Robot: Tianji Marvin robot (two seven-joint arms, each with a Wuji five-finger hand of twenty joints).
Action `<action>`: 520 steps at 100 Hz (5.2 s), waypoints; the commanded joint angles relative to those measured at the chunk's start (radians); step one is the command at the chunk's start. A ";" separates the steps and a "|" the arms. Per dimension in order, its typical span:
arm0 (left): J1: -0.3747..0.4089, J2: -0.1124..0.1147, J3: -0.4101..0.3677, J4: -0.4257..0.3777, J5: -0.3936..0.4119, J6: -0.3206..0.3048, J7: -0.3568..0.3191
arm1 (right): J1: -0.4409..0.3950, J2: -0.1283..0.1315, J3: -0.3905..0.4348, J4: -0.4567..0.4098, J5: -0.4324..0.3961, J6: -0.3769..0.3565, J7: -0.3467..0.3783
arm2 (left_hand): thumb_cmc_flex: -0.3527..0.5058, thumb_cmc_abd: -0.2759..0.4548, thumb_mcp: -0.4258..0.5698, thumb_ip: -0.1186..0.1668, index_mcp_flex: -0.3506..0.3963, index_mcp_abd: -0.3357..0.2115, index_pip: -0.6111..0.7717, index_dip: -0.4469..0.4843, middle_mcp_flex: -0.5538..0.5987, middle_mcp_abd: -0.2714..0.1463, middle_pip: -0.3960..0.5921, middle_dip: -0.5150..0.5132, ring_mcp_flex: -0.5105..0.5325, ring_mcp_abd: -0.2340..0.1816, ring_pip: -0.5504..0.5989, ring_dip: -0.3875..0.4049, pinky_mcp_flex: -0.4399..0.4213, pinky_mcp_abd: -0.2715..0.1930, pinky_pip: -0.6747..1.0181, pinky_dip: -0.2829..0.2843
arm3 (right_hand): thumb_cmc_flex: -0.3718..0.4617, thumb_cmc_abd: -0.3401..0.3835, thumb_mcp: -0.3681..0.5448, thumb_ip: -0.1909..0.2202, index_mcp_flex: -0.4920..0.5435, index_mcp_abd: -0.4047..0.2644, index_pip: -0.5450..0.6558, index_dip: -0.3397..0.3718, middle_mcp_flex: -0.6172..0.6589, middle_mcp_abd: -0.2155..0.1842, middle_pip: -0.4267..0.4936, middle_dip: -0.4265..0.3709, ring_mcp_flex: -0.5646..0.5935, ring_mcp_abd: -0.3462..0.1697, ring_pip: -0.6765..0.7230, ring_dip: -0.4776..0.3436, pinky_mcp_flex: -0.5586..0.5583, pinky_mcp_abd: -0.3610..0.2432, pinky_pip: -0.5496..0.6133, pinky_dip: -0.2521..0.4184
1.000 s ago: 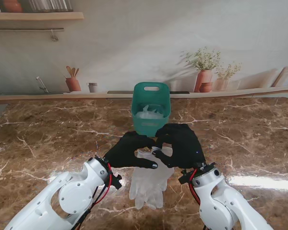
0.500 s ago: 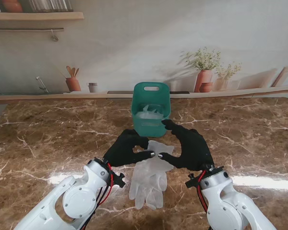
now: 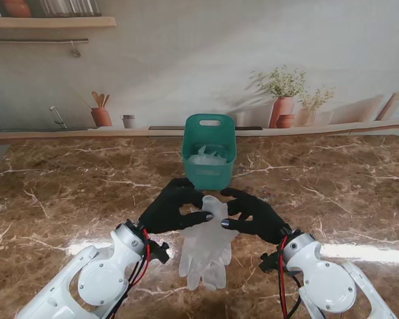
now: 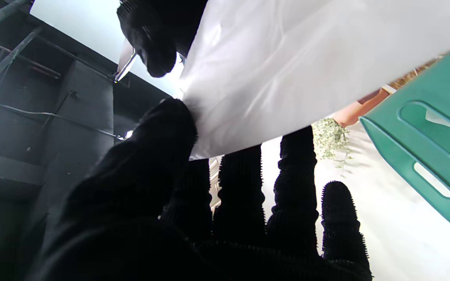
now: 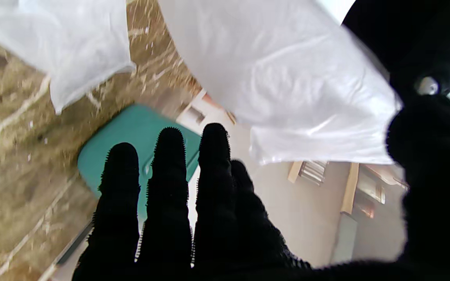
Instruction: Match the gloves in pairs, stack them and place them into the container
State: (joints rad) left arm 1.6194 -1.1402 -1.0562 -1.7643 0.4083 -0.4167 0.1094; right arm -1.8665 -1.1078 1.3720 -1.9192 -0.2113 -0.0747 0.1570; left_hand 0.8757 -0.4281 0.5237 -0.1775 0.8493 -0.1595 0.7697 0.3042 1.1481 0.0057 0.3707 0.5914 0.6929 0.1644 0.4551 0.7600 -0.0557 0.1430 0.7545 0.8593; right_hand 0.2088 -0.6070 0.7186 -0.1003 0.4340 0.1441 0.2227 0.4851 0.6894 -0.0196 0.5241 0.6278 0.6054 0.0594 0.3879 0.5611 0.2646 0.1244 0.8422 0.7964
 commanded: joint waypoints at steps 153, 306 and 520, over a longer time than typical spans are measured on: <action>0.292 0.092 -0.224 -0.196 -0.146 -0.019 -0.359 | -0.254 -0.015 -0.028 -0.115 -0.089 -0.220 -0.205 | -0.027 -0.017 0.066 -0.009 0.044 0.066 0.101 0.025 0.221 -0.002 0.110 -0.173 0.207 -0.008 0.110 0.029 0.057 0.032 0.150 -0.033 | 0.360 -0.263 0.322 -0.222 0.567 -0.333 0.780 0.054 0.767 -0.044 0.212 0.005 0.712 -0.054 0.564 0.143 0.659 0.039 0.745 -0.103; -0.168 -0.027 0.152 0.316 0.029 0.464 0.008 | 0.359 -0.084 -0.334 0.445 -0.246 0.325 -0.385 | -0.252 -0.031 0.166 0.055 -0.207 0.191 -0.407 -0.059 -0.406 0.061 -0.017 -0.250 -0.196 0.018 -0.052 -0.083 0.019 -0.007 0.104 -0.117 | 0.275 -0.210 0.331 -0.179 0.415 -0.290 0.517 0.036 0.579 -0.070 0.048 0.076 0.482 -0.053 0.348 0.119 0.378 -0.013 0.584 -0.107; 0.126 0.005 -0.126 0.016 0.201 0.366 0.076 | 0.569 -0.073 -0.656 0.636 -0.575 0.341 -0.486 | -0.224 0.075 -0.094 0.084 -0.166 0.155 -0.445 -0.072 -0.643 0.029 -0.124 -0.365 -0.356 -0.089 -0.281 -0.332 -0.015 0.014 -0.243 -0.274 | 0.499 -0.415 0.350 -0.214 0.489 -0.427 0.684 0.055 0.621 -0.104 0.044 0.105 0.618 -0.081 0.341 0.132 0.536 -0.048 0.541 -0.148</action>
State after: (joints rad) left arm 1.7378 -1.1369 -1.1810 -1.7440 0.6063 -0.0476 0.1829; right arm -1.2987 -1.1847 0.6997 -1.2802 -0.7874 0.2661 -0.3356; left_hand 0.6607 -0.3860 0.4586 -0.1172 0.6463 0.0283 0.3097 0.2184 0.4943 0.0664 0.2672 0.2428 0.3375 0.1249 0.2076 0.4401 -0.0555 0.1480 0.5357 0.5705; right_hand 0.6667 -1.0155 1.0667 -0.3231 0.9451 -0.3005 0.8963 0.6527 1.2858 -0.1247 0.5432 0.7074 1.2078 -0.0295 0.7116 0.6662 0.8161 0.0849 1.3710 0.6633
